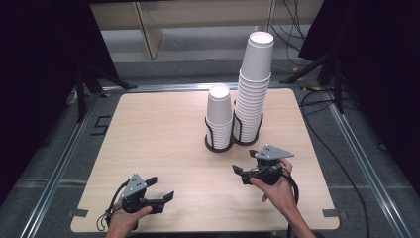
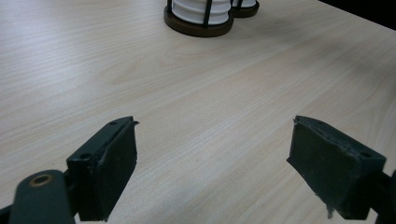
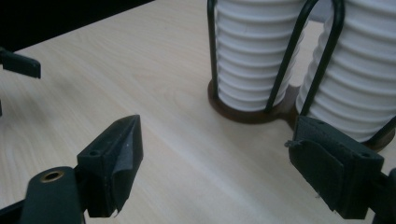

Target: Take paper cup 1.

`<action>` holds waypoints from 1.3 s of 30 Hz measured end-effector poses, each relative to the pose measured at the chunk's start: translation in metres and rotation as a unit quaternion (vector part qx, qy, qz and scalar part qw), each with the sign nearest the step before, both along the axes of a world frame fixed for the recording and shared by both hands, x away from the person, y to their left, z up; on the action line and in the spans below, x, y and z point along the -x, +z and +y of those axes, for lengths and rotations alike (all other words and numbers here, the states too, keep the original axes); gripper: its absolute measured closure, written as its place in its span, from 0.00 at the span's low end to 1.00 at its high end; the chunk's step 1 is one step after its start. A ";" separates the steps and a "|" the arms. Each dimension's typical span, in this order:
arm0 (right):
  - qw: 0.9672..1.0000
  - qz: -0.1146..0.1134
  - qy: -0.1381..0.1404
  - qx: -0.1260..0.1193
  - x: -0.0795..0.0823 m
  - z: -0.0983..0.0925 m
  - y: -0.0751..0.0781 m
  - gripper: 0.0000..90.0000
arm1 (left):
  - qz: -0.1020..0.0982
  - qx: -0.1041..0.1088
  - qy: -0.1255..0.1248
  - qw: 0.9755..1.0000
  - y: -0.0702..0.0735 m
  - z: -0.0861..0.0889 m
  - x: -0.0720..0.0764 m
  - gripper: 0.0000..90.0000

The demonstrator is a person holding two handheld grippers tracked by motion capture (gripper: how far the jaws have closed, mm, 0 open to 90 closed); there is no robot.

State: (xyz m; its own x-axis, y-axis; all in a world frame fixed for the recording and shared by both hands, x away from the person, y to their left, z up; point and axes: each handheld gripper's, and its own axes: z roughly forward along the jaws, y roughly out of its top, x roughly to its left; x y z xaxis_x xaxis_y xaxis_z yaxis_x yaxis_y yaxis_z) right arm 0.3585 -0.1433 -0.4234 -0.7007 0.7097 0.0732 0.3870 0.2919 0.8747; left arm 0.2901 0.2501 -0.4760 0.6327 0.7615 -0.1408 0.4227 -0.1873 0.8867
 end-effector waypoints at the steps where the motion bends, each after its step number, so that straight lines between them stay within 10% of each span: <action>1: 1.000 0.000 0.000 0.000 0.000 0.000 0.000 0.20 | 0.000 -0.001 0.000 1.000 0.000 0.000 0.000 0.16; 39: 0.998 -0.058 -0.026 -0.020 -0.069 0.049 0.076 0.17 | 0.004 -0.002 0.004 1.000 -0.002 0.000 -0.001 0.16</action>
State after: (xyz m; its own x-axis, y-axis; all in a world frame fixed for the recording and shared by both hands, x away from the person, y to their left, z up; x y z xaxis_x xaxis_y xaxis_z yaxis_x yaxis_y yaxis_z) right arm 0.4270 -0.0938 -0.3469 -0.6681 0.7437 0.0227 0.2969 0.2385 0.9246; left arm 0.2911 0.2501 -0.4777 0.6257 0.7671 -0.1419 0.4310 -0.1883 0.8825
